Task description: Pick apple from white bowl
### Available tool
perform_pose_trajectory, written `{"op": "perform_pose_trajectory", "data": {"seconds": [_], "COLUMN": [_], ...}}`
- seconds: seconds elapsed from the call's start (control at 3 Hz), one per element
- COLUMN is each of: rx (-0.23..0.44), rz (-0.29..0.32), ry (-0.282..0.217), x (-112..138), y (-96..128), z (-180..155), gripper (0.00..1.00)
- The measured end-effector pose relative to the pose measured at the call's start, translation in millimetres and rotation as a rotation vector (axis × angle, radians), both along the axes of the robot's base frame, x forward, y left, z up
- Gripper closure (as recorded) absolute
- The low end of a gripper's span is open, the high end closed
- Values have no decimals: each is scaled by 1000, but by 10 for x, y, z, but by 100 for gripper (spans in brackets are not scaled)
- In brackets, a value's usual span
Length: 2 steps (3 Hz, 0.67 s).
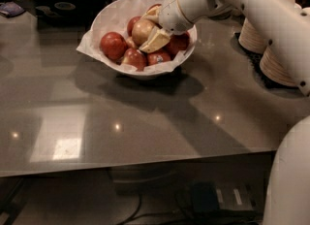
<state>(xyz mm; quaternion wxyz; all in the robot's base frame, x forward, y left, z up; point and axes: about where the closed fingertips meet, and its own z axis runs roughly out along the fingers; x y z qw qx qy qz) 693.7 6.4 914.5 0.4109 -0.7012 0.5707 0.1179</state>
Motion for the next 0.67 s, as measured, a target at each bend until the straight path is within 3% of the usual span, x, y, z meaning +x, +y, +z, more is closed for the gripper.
{"op": "perform_pose_trajectory", "data": {"seconds": [0.67], "rx": [20], "rz": [19], "ry": [-23], "x": [-47], "y": [63], "z": [114], "gripper": [100]}}
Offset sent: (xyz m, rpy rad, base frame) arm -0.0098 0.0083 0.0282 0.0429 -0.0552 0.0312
